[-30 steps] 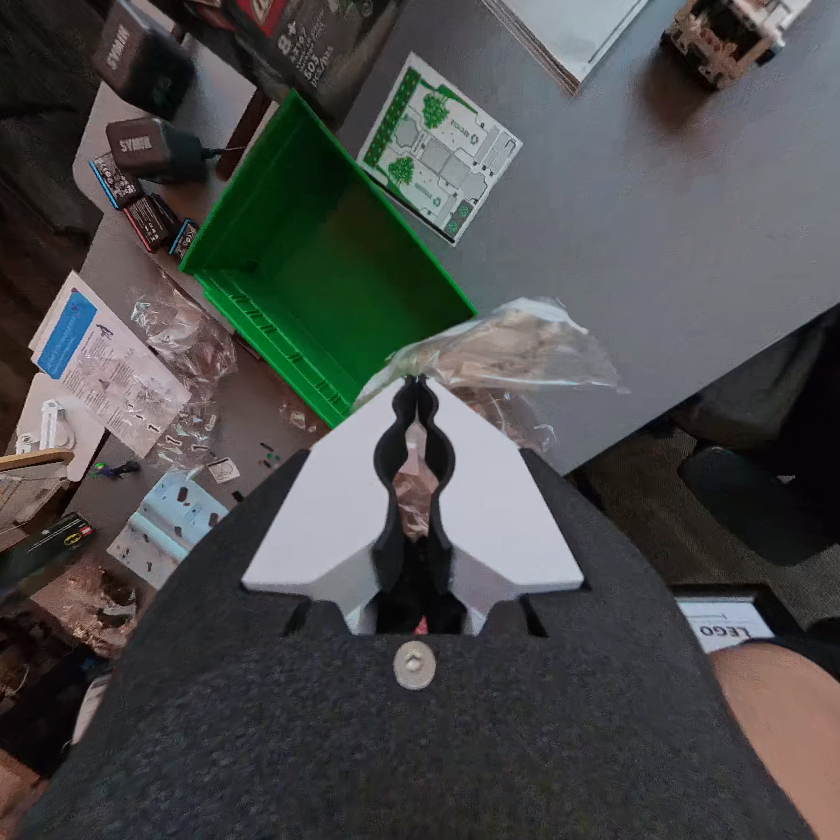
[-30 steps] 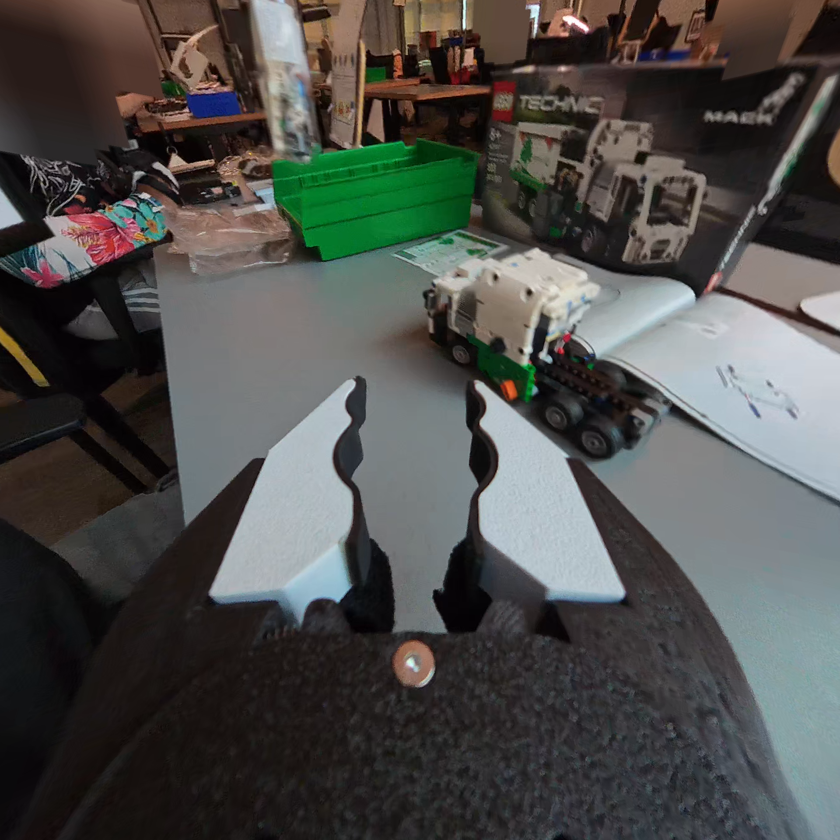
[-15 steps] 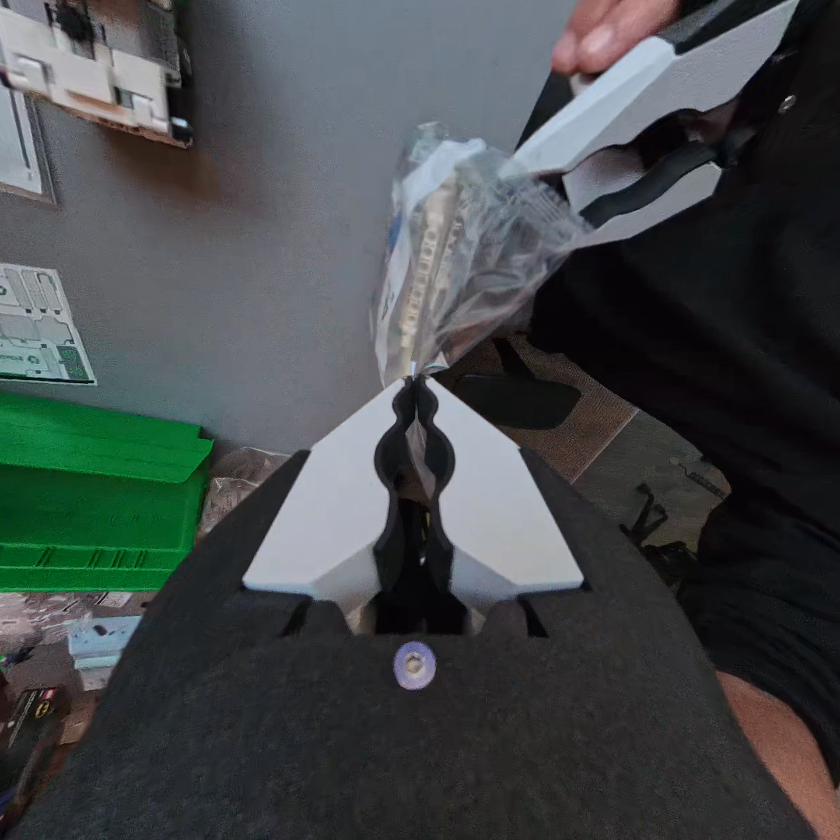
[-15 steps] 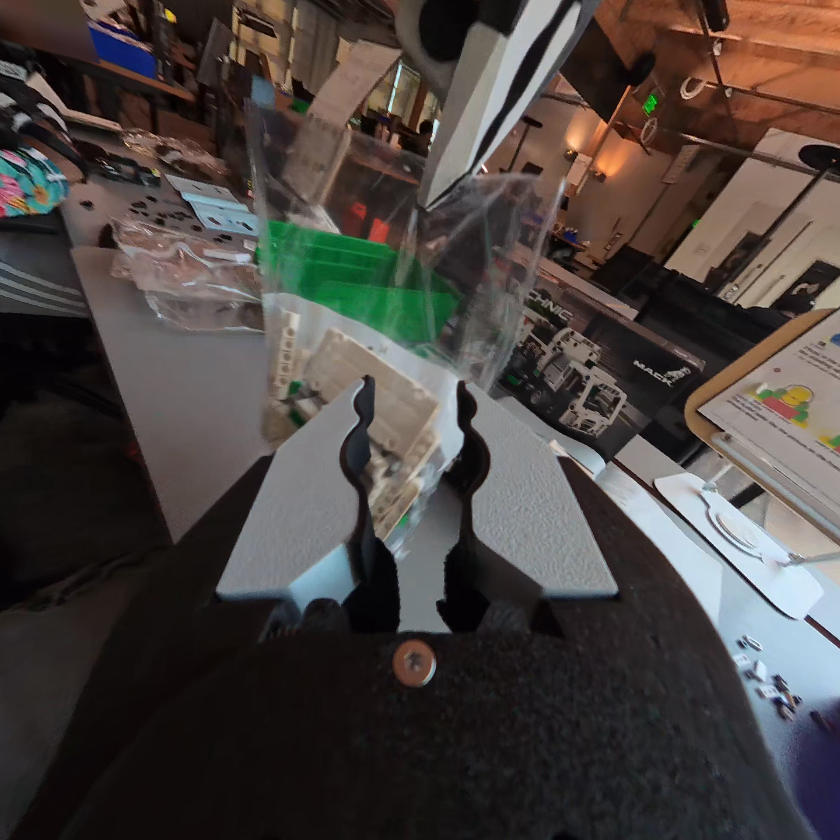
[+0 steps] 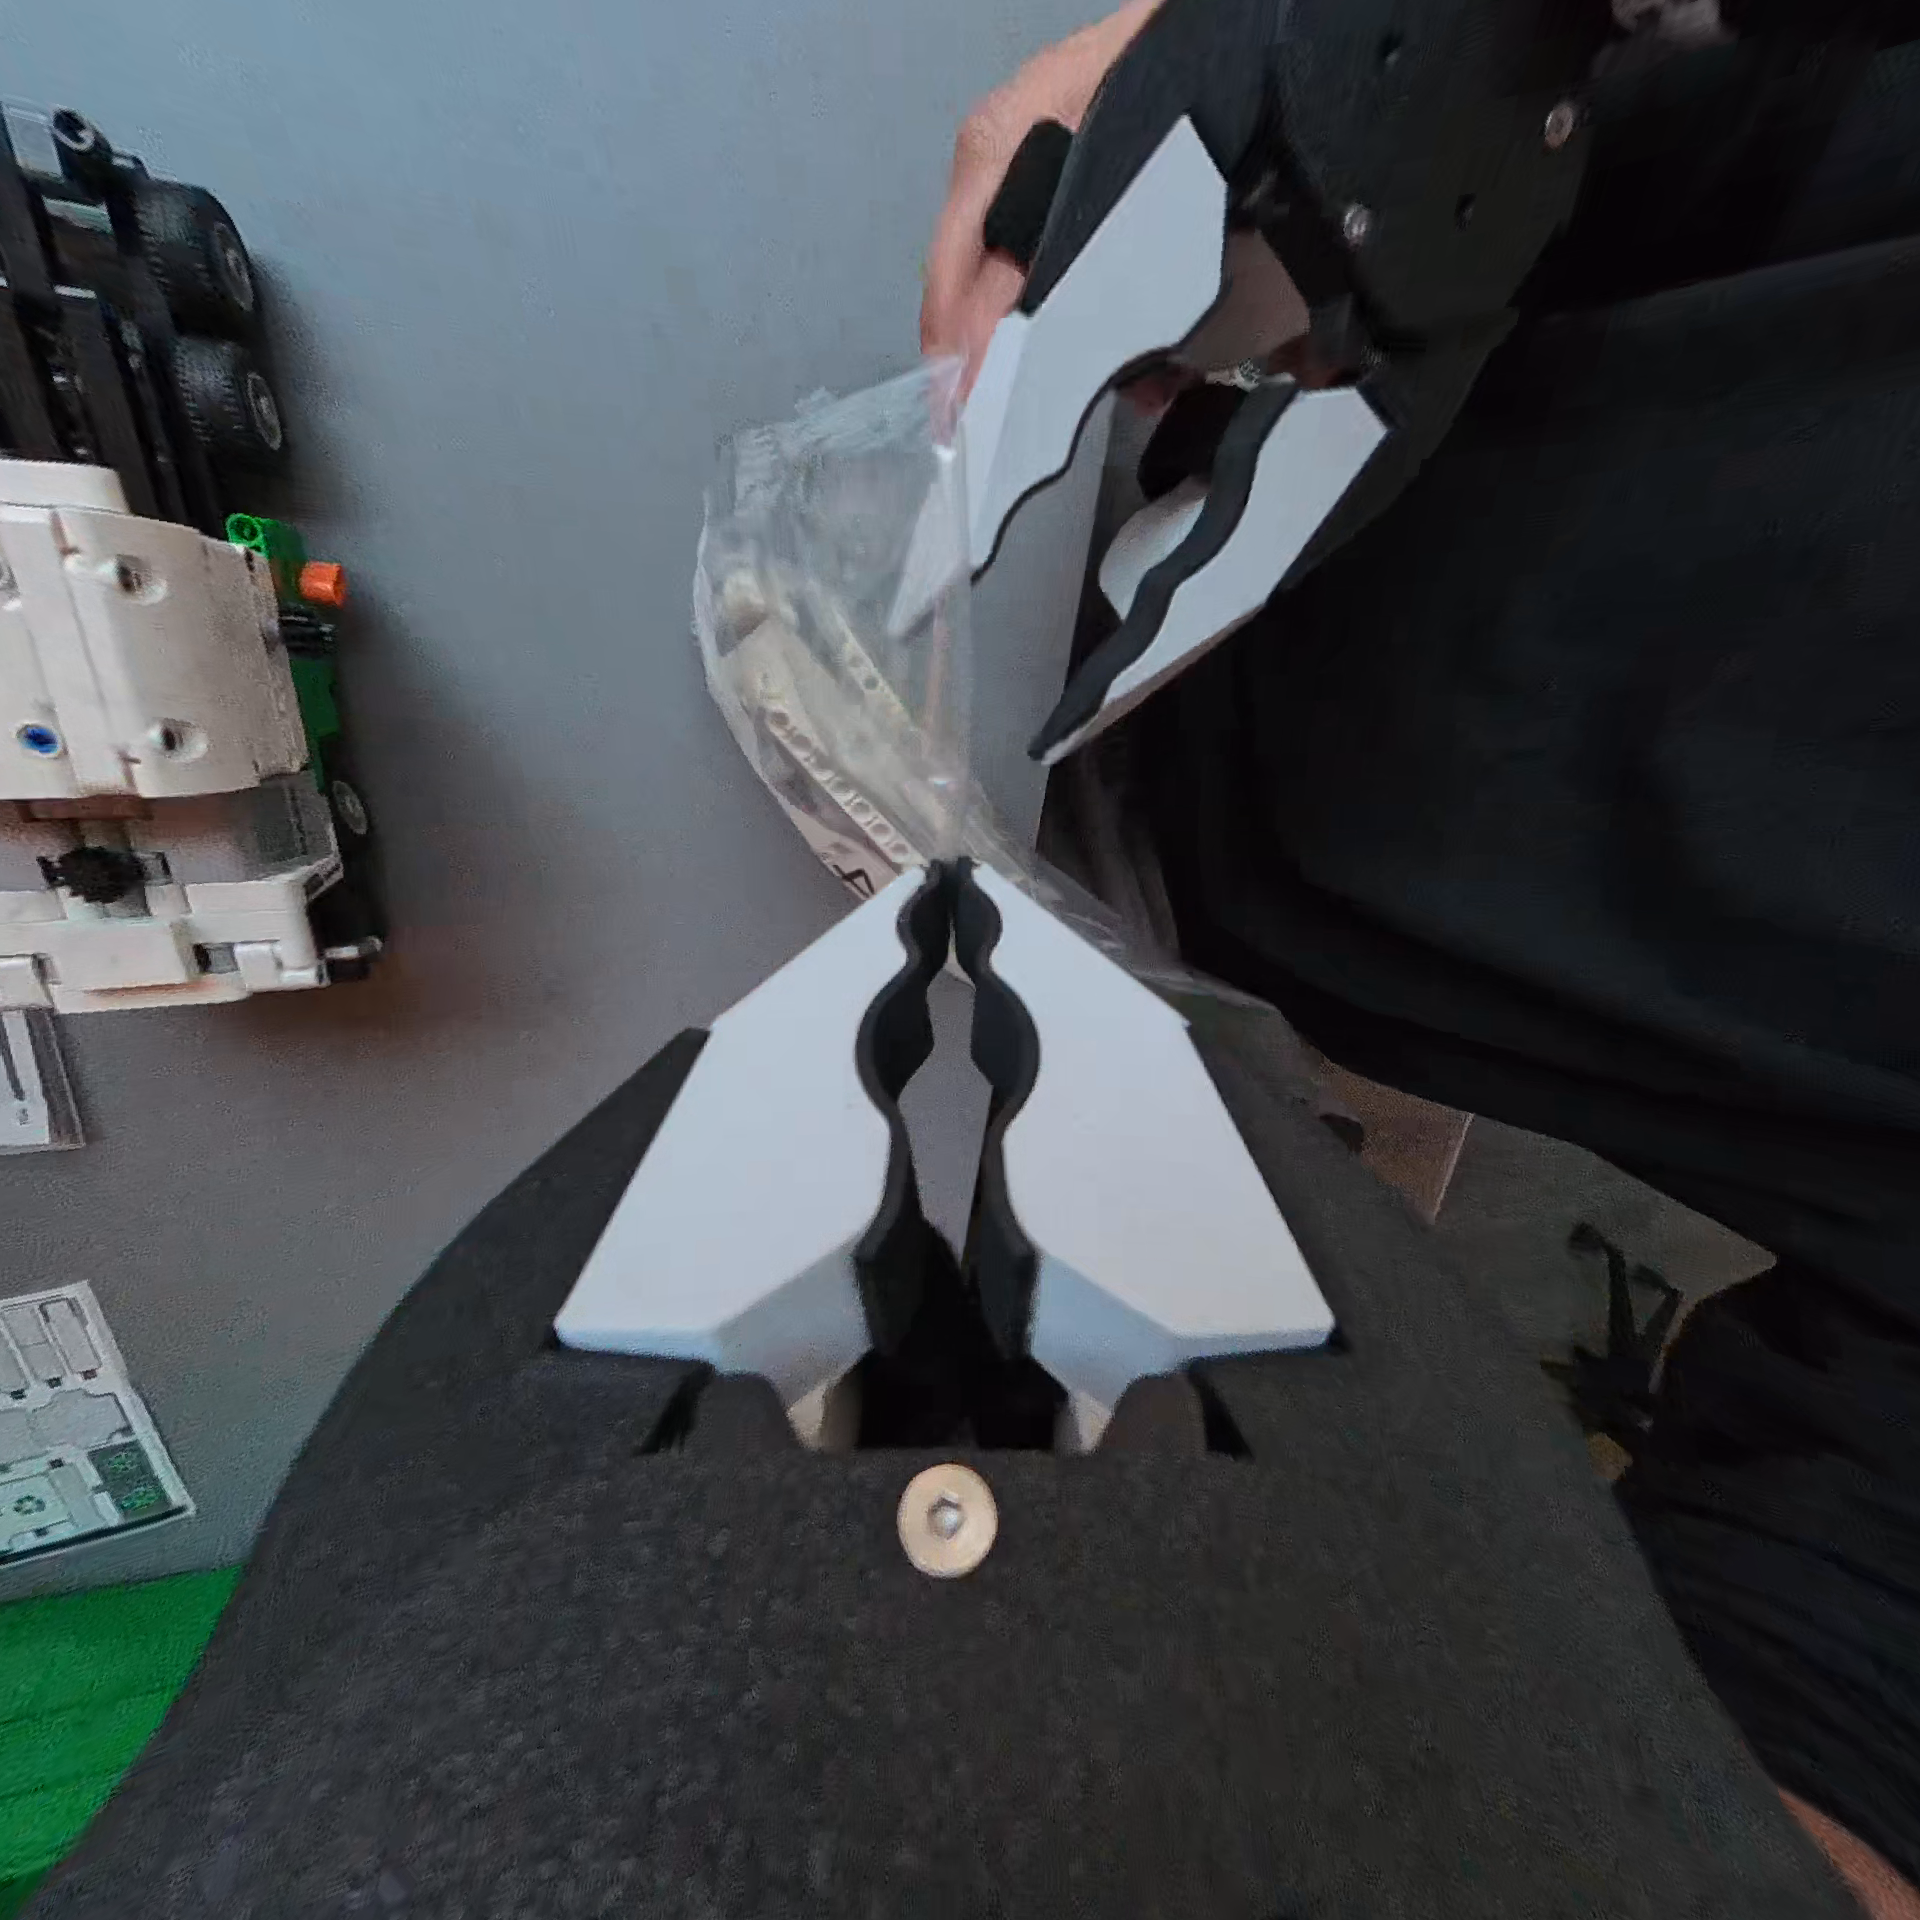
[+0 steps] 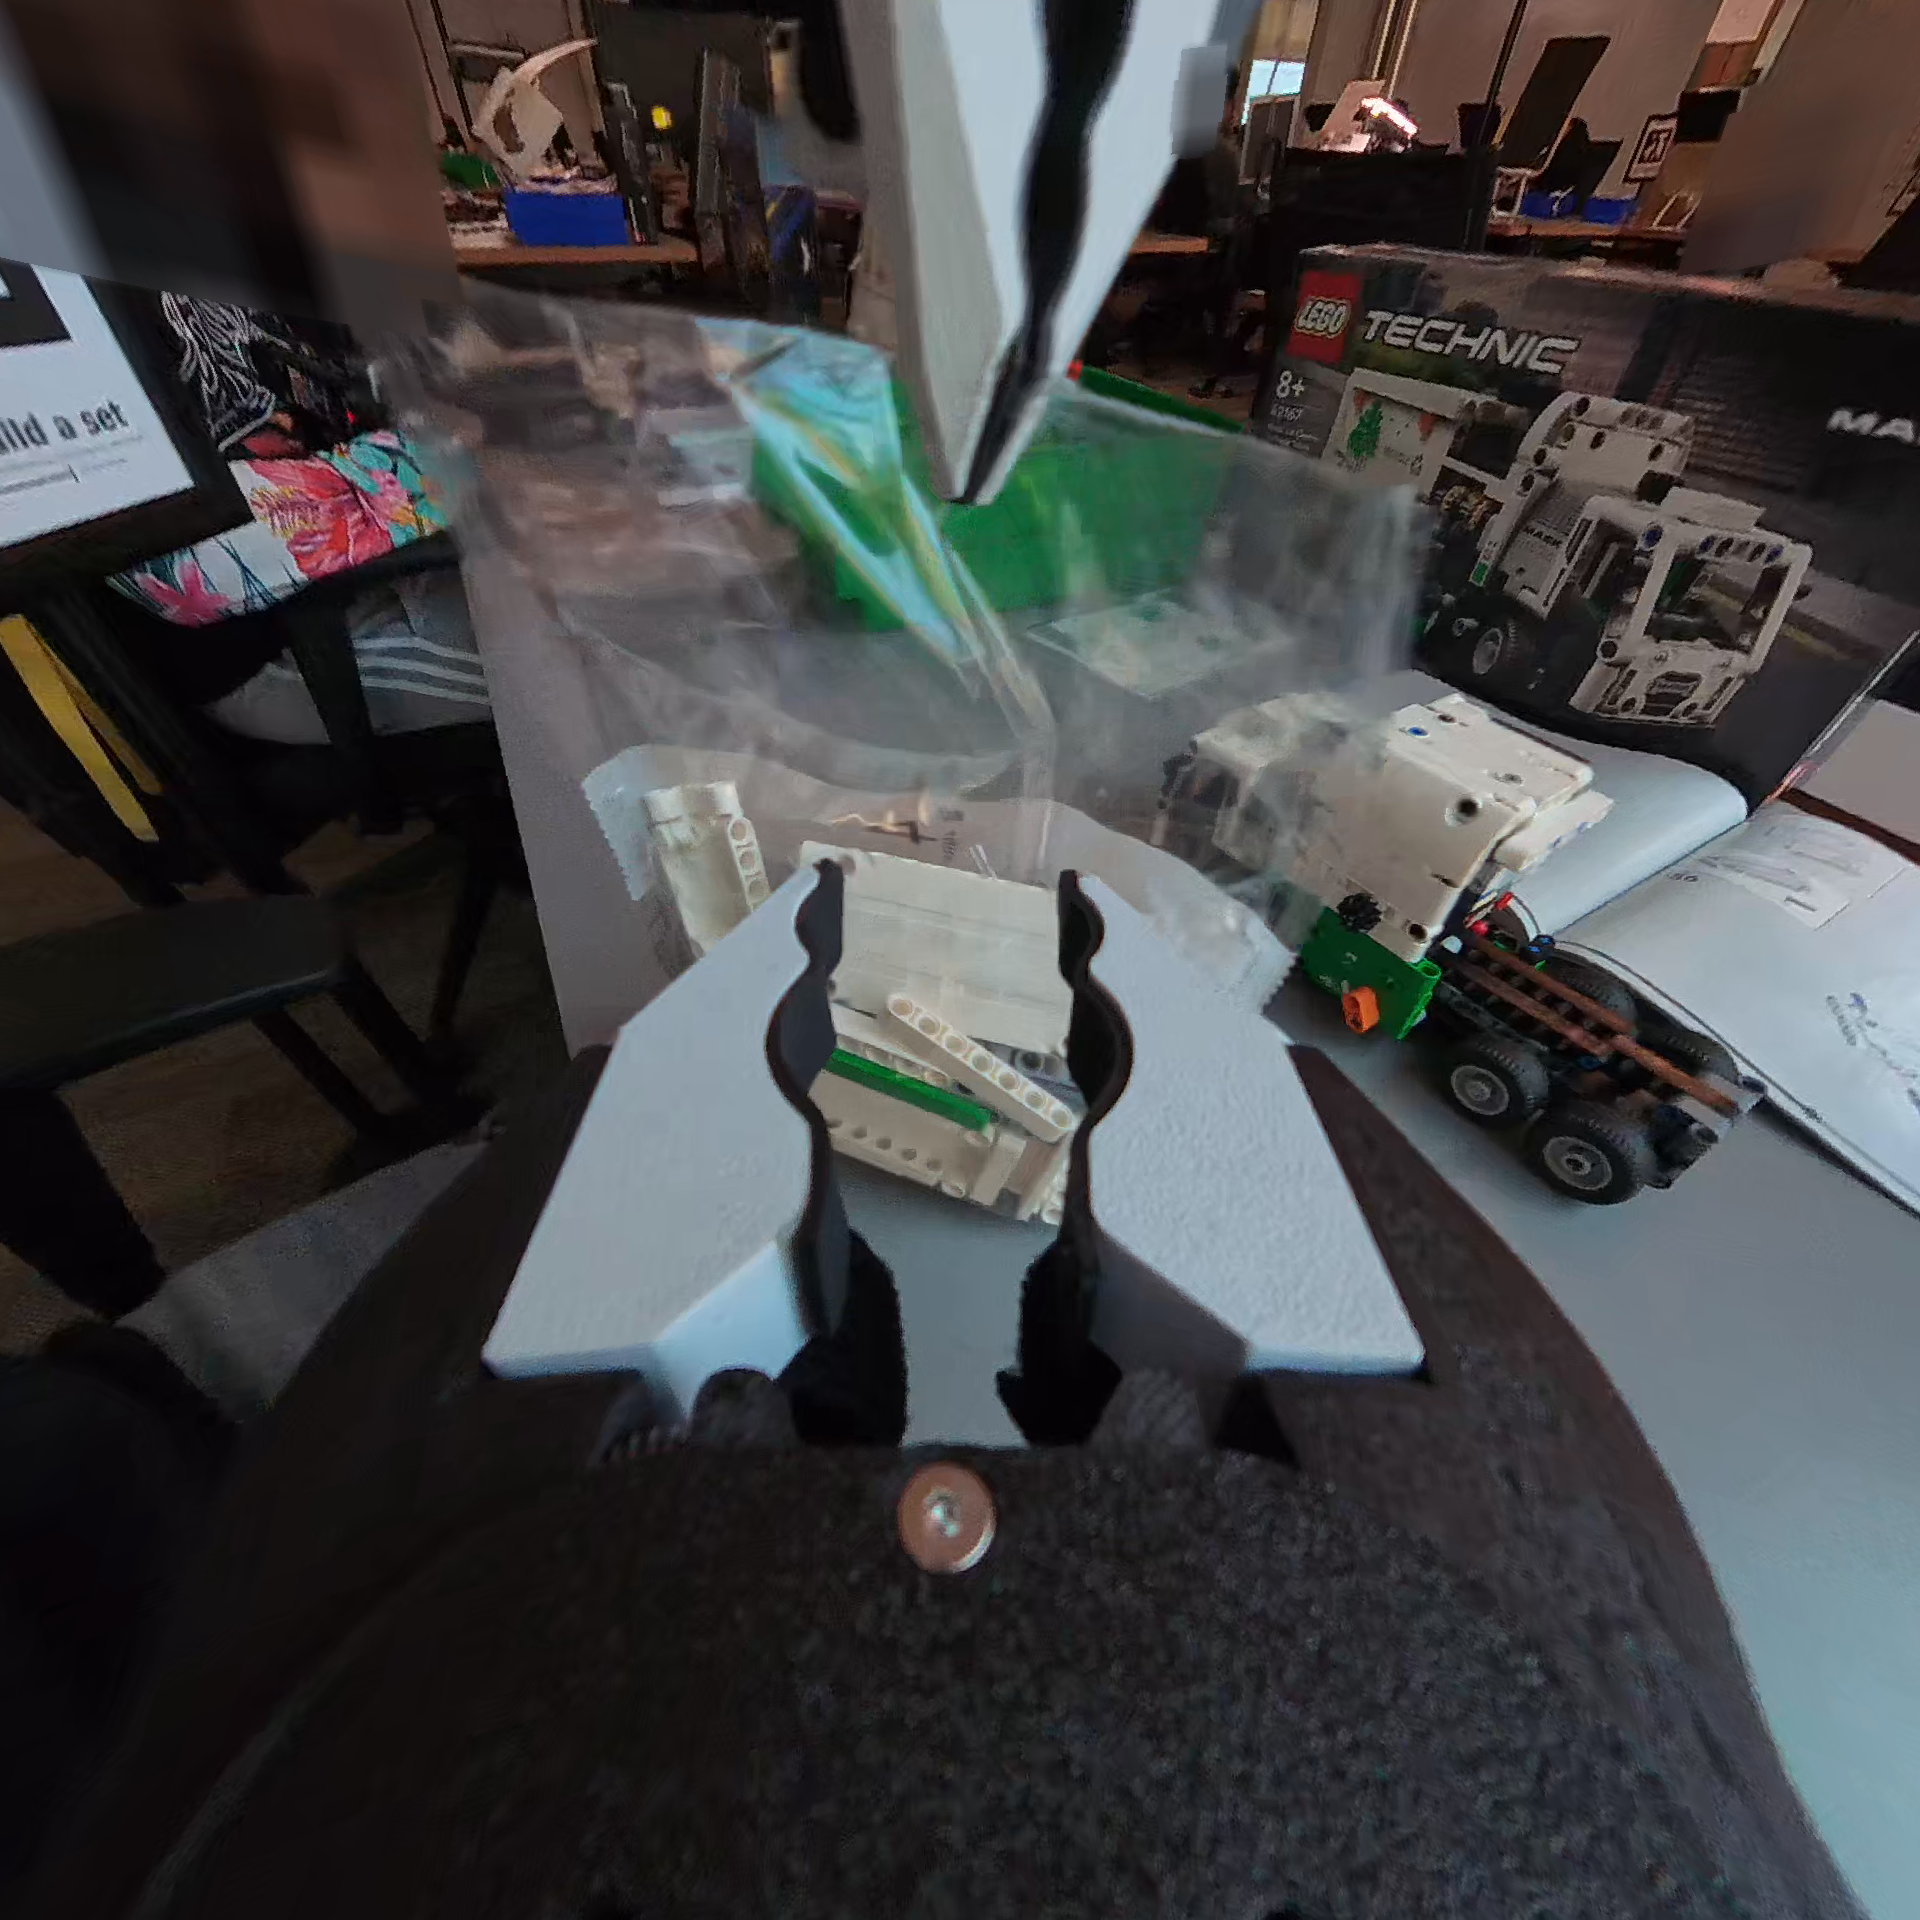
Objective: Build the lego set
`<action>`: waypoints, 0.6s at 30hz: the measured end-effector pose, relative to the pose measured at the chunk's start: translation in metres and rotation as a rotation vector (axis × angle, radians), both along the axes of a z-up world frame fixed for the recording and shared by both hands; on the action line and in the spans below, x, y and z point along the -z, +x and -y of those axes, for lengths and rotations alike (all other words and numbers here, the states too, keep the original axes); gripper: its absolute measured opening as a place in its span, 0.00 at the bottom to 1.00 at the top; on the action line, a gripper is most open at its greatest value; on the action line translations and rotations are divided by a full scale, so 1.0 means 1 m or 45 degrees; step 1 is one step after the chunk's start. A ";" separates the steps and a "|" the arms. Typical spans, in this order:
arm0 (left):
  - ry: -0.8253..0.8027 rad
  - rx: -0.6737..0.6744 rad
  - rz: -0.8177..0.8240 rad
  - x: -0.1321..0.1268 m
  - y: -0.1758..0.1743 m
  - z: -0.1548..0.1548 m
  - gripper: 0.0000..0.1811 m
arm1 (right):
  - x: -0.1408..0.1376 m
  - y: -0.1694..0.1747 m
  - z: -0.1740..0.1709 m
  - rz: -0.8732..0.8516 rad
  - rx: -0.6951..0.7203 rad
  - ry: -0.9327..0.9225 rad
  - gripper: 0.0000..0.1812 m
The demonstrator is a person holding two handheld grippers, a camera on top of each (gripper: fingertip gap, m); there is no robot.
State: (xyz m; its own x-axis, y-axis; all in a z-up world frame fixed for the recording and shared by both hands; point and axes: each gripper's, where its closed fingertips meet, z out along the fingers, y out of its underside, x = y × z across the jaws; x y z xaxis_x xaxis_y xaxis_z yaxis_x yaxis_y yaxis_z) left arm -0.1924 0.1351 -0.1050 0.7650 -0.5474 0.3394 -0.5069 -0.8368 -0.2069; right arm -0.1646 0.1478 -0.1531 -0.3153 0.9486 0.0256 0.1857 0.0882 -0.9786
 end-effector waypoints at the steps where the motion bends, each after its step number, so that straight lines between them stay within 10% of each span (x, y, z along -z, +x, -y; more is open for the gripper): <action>1: 0.024 -0.014 0.022 0.000 0.001 -0.003 0.00 | 0.000 0.000 0.008 -0.021 -0.025 0.049 0.24; 10: 0.143 -0.009 0.225 -0.002 0.025 -0.012 0.00 | -0.025 -0.017 0.006 -0.207 0.172 0.121 0.25; 18: 0.299 0.024 0.348 0.006 0.028 -0.015 0.14 | -0.018 -0.027 -0.006 -0.231 0.218 0.251 0.00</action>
